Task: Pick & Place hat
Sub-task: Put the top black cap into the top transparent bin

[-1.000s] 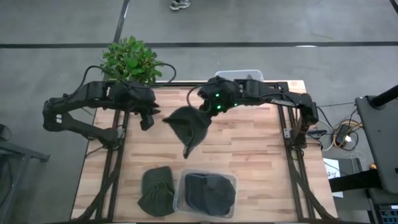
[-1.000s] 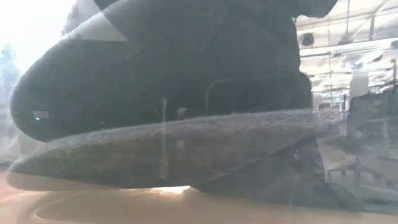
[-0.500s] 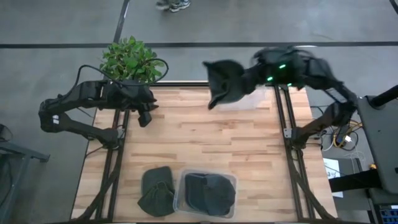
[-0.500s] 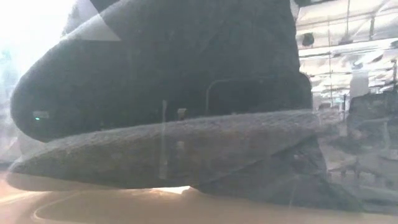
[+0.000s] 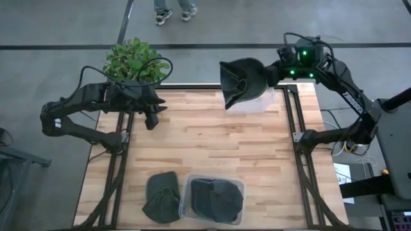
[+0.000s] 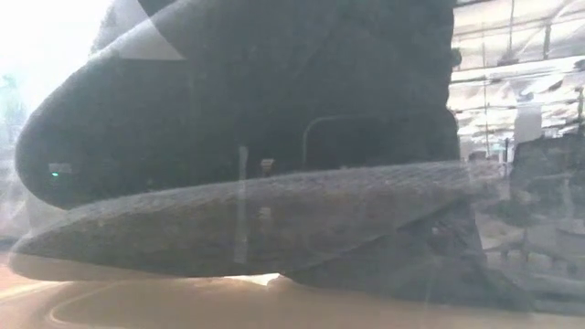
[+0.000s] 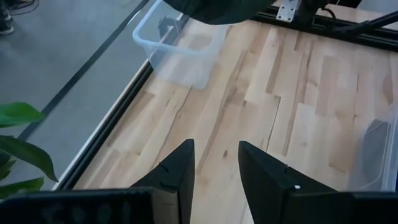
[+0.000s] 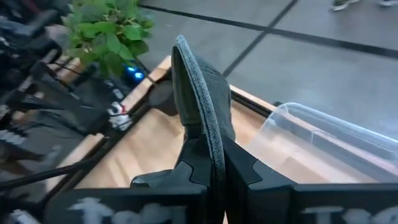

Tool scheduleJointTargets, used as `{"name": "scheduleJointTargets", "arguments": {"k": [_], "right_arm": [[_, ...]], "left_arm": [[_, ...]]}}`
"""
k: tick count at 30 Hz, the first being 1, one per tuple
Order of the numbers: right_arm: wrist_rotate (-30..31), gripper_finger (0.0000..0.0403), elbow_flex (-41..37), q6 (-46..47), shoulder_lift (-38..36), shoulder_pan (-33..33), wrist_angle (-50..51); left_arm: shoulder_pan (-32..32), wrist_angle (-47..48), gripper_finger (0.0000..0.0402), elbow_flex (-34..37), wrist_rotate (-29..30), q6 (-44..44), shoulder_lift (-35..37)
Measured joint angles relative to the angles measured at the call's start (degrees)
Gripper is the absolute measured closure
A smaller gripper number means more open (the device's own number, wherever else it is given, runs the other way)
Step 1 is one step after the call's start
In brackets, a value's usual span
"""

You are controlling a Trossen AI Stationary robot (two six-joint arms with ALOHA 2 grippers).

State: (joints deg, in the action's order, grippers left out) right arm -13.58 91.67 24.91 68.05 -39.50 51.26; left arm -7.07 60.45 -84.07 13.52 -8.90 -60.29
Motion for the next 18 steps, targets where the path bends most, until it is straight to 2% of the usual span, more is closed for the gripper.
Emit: {"name": "scheduleJointTargets", "arguments": {"k": [3, 8, 13, 18], "right_arm": [[-6.52, 0.0394, -5.74, -1.85, -1.63, -6.66, -3.8], [-12.59, 0.0394, -13.73, -4.63, -2.42, -16.83, -6.72], [-24.95, 0.0394, -21.52, -5.4, -0.07, -24.79, -15.48], [-28.45, 0.0394, -26.27, -5.08, 3.04, -28.72, -20.63]], "left_arm": [[0.0, 0.02, 0.0284, 0.0, 0.02, -1.14, 0.0], [0.0, 0.0, 0.0284, 0.04, 0.35, -3.28, 0.0], [-0.02, 0.1, 0.0284, 1.17, 1.88, -4.41, -0.02], [-0.02, 0.02, 0.0284, 3.12, 2.01, -6.43, -0.02]]}}
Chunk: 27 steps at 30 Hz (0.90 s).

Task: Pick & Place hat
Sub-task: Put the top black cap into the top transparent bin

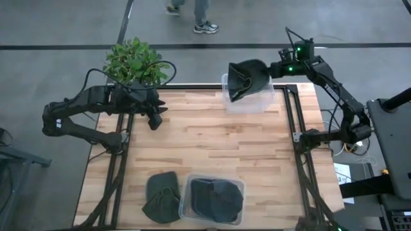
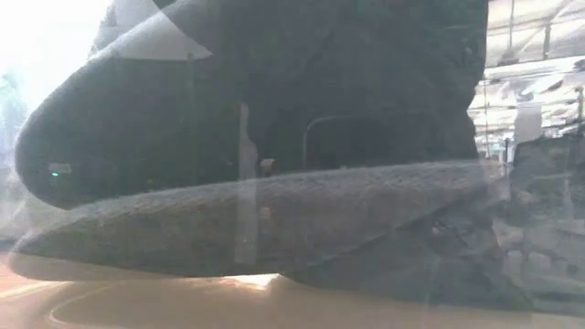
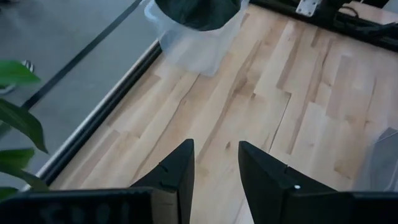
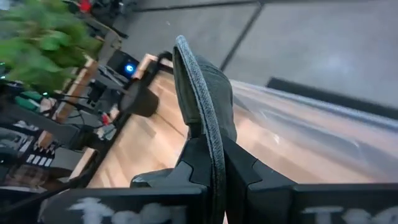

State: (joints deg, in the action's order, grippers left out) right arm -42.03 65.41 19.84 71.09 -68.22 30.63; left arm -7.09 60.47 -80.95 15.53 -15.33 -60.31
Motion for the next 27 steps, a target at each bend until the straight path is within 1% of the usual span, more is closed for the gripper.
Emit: {"name": "scheduleJointTargets", "arguments": {"k": [7, 10, 15, 21, 24, 27], "right_arm": [[-0.71, 0.0392, -2.65, -0.75, 4.45, -0.42, -0.39], [-0.48, 0.0378, -3.41, -0.57, 6.51, -0.38, -0.44], [-0.03, 0.0321, -3.99, -1.64, 10.12, -0.46, -0.21], [-0.02, 0.0248, -1.51, -1.63, 12.47, -0.42, -0.27], [0.88, 0.0222, 0.86, -0.98, 12.3, -0.48, 0.68], [2.78, 0.0208, 4.34, -1.16, 11.54, -0.79, 3.79]], "left_arm": [[-0.04, -0.01, 0.0284, 2.43, 0.0, -2.82, 0.0], [-0.04, -0.07, 0.0284, 2.58, 0.02, -3.12, 0.0], [-0.04, -0.05, 0.0284, 2.58, 0.06, -3.44, 0.0], [-0.02, -0.04, 0.0284, 2.58, 0.22, -4.28, 0.0], [-0.02, -0.02, 0.0284, 2.58, 0.22, -4.33, 0.0], [-0.02, -0.02, 0.0284, 2.58, 0.24, -4.33, 0.0]]}}
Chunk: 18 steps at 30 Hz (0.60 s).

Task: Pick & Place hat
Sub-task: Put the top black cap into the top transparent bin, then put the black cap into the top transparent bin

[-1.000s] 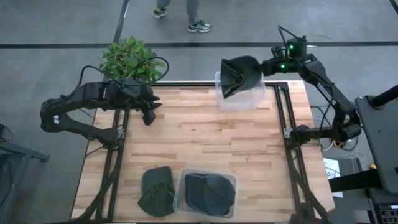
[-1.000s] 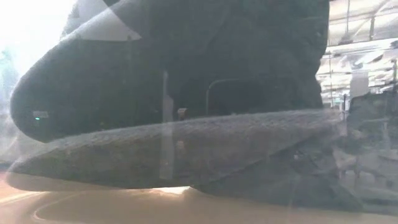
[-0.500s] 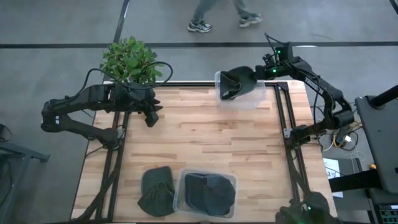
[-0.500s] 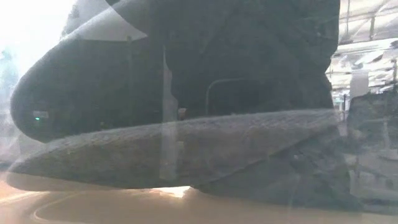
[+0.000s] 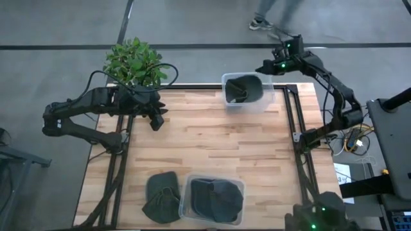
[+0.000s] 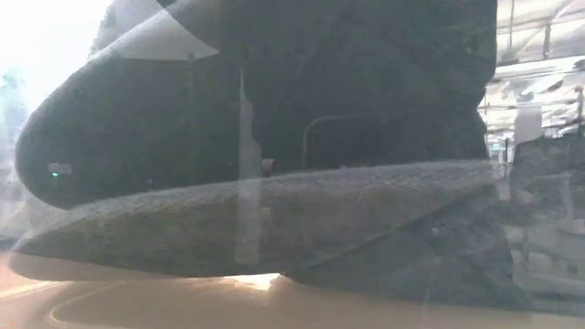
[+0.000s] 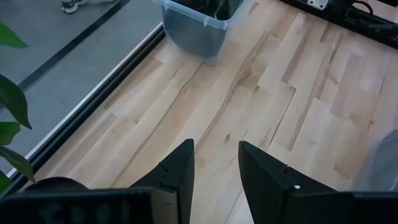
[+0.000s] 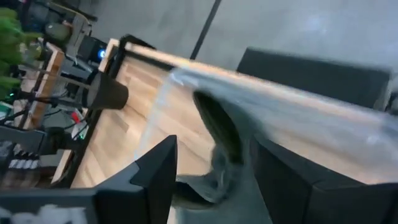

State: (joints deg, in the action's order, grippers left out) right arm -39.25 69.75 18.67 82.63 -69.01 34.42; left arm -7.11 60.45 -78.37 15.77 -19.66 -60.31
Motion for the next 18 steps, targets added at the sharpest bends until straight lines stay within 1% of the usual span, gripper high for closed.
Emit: {"name": "scheduleJointTargets", "arguments": {"k": [4, 8, 14, 16, 18], "right_arm": [[0.73, 0.0207, 5.19, -2.21, -0.88, 0.08, 2.75], [0.21, 0.0215, 9.62, -2.51, -1.53, 1.14, 3.12], [-0.02, 0.022, 12.57, -2.3, -2.67, 4.26, 3.47], [-0.02, 0.022, 12.48, -1.94, -3.09, 5.92, 3.63], [-0.04, 0.022, 12.06, -1.87, -3.68, 7.96, 3.9]], "left_arm": [[0.0, 0.0, 0.0284, 0.0, 0.0, -0.02, 0.0], [0.04, 0.01, 0.0284, 0.0, 0.24, 0.04, 0.0], [0.04, 1.76, 0.0284, 0.11, 0.11, 0.08, -0.02], [0.02, 1.67, 0.0284, 1.33, -1.82, 0.67, -0.04], [-0.02, 1.84, 0.0284, 3.31, -5.29, 2.59, -0.13]]}}
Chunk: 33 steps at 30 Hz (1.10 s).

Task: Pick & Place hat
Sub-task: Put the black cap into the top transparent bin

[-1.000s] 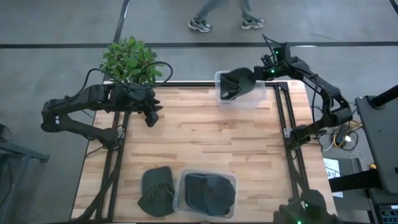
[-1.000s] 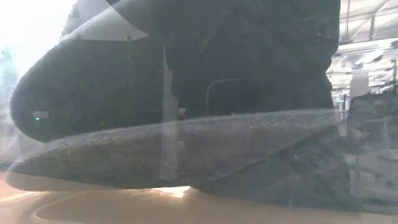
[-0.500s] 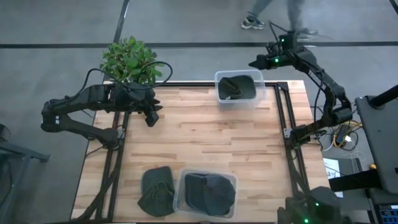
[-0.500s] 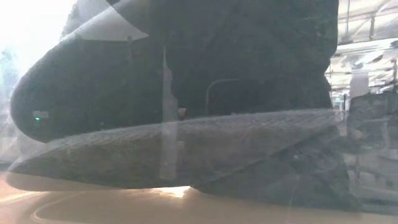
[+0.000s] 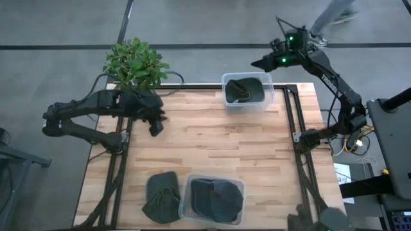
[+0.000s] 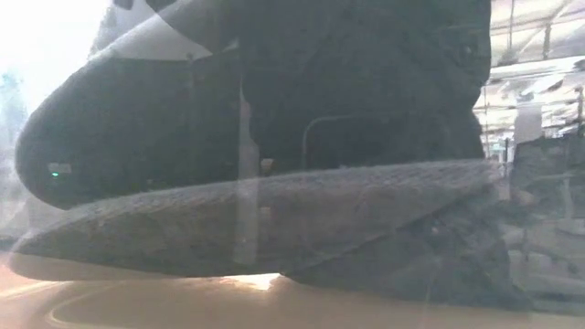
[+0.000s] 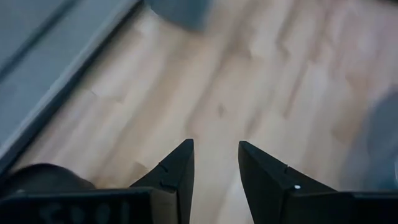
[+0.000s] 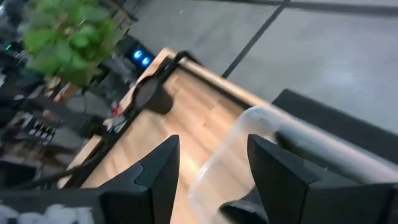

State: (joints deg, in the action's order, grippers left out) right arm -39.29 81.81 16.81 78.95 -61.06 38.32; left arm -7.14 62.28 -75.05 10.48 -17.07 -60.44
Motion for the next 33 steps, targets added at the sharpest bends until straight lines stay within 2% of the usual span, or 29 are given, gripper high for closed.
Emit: {"name": "scheduleJointTargets", "arguments": {"k": [3, 9, 17, 23, 30, 33], "right_arm": [[-0.04, 0.022, -0.78, 0.13, -0.61, 3.78, 0.16], [-0.15, 0.022, -1.07, 1.02, -1.35, 11.5, 0.01], [0.31, 0.022, -1.1, 2.78, -1.33, 18.67, -0.36], [0.46, 0.022, -1.12, 5.18, -1.33, 22.17, -2.01], [1.78, 0.022, -1.12, 9.67, -1.23, 24.73, -3.07], [2.04, 0.022, -1.15, 11.23, -1.24, 25.94, -3.76]], "left_arm": [[0.05, -0.03, 0.0284, 3.54, -5.83, 3.45, -0.44], [0.04, -2.48, 0.0284, 12.04, -13.01, 10.82, -1.24], [0.11, -14.08, 0.0284, 21.71, -26.01, 14.07, -1.86], [0.15, -21.53, 0.0284, 26.19, -28.3, 14.49, -2.73], [2.52, -33.56, 0.0284, 29.49, -35.87, 17.89, -4.98], [4.06, -34.51, 0.0284, 29.89, -38.83, 17.93, -6.65]]}}
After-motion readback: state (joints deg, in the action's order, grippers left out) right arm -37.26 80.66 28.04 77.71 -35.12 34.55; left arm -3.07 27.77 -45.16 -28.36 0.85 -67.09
